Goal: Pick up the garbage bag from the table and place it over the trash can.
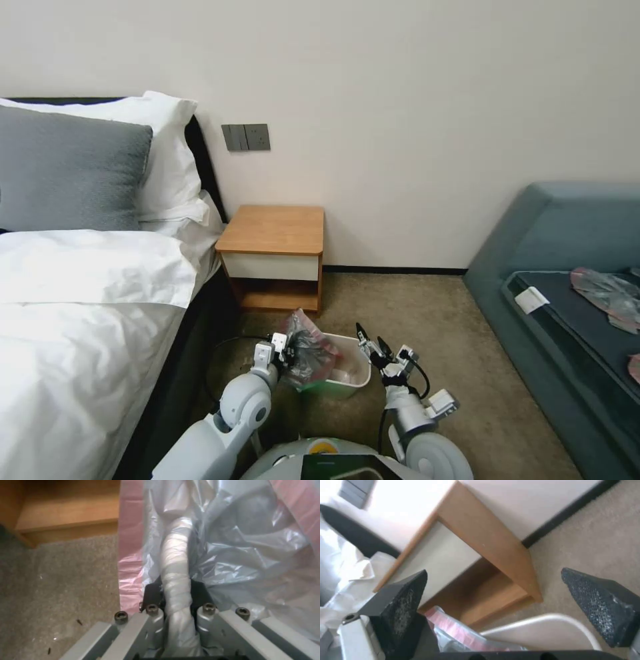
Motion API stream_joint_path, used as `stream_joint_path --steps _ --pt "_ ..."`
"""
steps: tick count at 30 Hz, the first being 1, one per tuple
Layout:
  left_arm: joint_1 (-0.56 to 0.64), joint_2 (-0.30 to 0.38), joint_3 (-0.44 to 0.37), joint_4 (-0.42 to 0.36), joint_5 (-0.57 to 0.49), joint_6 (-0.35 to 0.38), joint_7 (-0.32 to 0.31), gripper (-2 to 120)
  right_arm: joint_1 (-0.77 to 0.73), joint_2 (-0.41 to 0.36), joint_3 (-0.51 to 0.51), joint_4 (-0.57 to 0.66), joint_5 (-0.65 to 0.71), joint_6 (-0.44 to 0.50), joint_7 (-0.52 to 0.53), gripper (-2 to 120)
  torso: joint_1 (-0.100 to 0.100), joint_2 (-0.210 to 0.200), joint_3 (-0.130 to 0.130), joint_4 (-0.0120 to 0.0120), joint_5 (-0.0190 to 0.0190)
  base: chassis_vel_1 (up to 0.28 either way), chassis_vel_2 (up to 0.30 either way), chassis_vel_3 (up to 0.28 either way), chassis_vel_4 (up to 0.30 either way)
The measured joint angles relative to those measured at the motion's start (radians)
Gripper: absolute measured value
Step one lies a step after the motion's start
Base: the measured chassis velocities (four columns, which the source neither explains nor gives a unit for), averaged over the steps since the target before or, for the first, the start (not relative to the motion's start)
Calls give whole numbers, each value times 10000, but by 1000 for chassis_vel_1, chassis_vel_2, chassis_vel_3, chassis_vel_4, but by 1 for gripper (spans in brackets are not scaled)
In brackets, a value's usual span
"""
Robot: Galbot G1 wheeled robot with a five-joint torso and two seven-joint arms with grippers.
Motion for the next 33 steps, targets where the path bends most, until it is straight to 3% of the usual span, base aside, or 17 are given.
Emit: stream_joint_path --steps 2,5,6,10,23,26,29,33 --pt "123 10 -82 -70 10 -353 50 5 12 -35 -19 182 -65 -14 4 100 -1 0 0 -1 0 0 0 0 0" --pt "621 60 -456 -252 374 -1826 560 3 58 -268 -153 954 -311 -151 30 100 0 0 0 0 0 0 0 0 0" --pt "621 60 -456 -252 374 -1826 560 3 58 -268 -153 954 -311 -151 30 100 0 0 0 0 0 0 0 0 0" --pt "1496 18 -1062 -593 968 -2951 1230 3 73 -760 -413 1744 -782 -548 -196 100 -1 -1 0 0 -1 0 0 0 0" --pt "2812 -329 -1684 -824 2395 -4926 2657 3 213 -1812 -1463 1246 -3425 -795 -1780 100 0 0 0 0 0 0 0 0 0" --pt "3053 -367 -1795 -863 2715 -5344 3024 3 370 -1786 -1783 1006 -3726 -966 -1681 100 -1 0 0 0 0 0 0 0 0" --pt "3306 -422 -1948 -932 3245 -5794 3359 3 651 -1709 -2063 755 -3776 -1283 -941 100 0 0 0 0 1 0 0 0 0" --pt "3468 -473 -2071 -971 3568 -6117 3440 3 769 -1652 -2265 618 -3574 -1449 -319 100 -1 0 0 1 0 0 0 0 0"
